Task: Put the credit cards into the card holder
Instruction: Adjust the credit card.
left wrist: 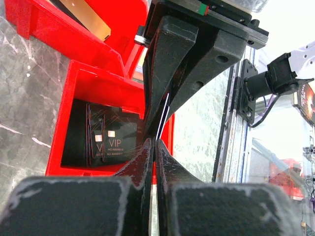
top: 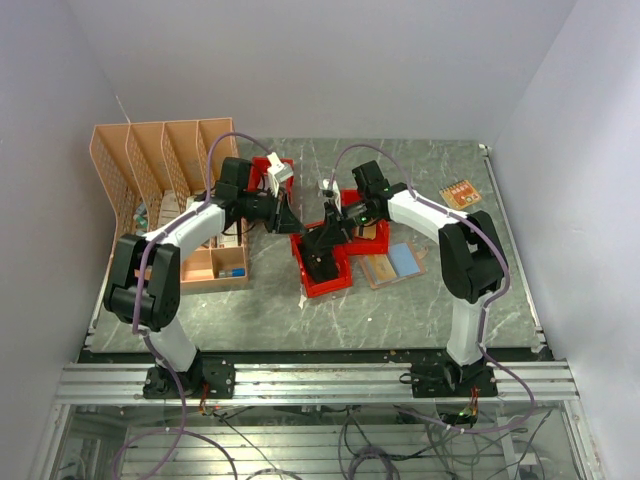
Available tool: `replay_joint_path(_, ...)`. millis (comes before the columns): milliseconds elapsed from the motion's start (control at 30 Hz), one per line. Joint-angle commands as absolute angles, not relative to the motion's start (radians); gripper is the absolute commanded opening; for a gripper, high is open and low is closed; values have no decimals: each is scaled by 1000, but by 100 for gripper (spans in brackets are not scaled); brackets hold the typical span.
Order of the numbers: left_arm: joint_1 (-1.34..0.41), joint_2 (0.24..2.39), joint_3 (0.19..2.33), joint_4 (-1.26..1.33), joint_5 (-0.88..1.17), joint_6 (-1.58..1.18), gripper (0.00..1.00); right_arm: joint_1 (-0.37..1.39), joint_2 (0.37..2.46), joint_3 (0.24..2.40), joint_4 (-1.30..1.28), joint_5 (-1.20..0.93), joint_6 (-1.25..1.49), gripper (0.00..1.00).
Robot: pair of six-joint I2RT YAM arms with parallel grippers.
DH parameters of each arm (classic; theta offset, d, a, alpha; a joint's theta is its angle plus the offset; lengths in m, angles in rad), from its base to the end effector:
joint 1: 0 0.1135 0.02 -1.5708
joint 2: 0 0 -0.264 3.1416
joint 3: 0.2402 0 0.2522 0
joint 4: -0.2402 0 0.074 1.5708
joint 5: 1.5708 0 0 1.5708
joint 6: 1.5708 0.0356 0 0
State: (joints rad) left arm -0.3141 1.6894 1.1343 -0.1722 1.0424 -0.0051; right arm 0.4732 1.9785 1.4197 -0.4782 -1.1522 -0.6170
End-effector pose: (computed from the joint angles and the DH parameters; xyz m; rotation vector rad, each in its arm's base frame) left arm 0.3326 -0.1404 0.2364 0.8672 2.0139 -1.3550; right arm 0.3494 0.2154 0.2007 -1.4701 1.6732 1.3778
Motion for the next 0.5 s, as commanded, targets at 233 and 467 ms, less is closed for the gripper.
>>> replay_joint_path(233,-331,1766,1236,-302,978,141,7,480,2014,1425,-451,-1076,-594,19)
replay_joint_path(467,-330,1777,1272,-359,950,187,7,479,1996,1430,-457,-1025,-604,53)
